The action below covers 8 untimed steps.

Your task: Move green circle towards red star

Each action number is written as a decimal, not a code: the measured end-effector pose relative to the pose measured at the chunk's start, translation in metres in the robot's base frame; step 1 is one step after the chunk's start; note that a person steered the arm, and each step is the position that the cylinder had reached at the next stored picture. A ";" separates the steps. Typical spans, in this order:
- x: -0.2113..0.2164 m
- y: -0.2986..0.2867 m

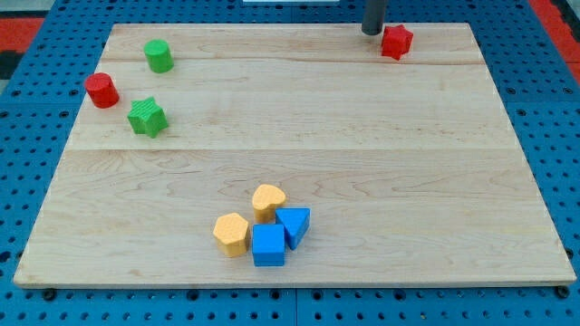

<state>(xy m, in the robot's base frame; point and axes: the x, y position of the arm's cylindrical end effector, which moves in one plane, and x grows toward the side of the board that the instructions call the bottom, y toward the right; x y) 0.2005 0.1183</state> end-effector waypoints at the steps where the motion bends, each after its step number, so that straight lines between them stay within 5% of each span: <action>1: -0.007 -0.070; 3: -0.007 -0.308; 4: 0.038 -0.359; 5: 0.073 -0.353; 8: 0.043 -0.243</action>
<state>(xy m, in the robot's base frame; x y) 0.2438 -0.1244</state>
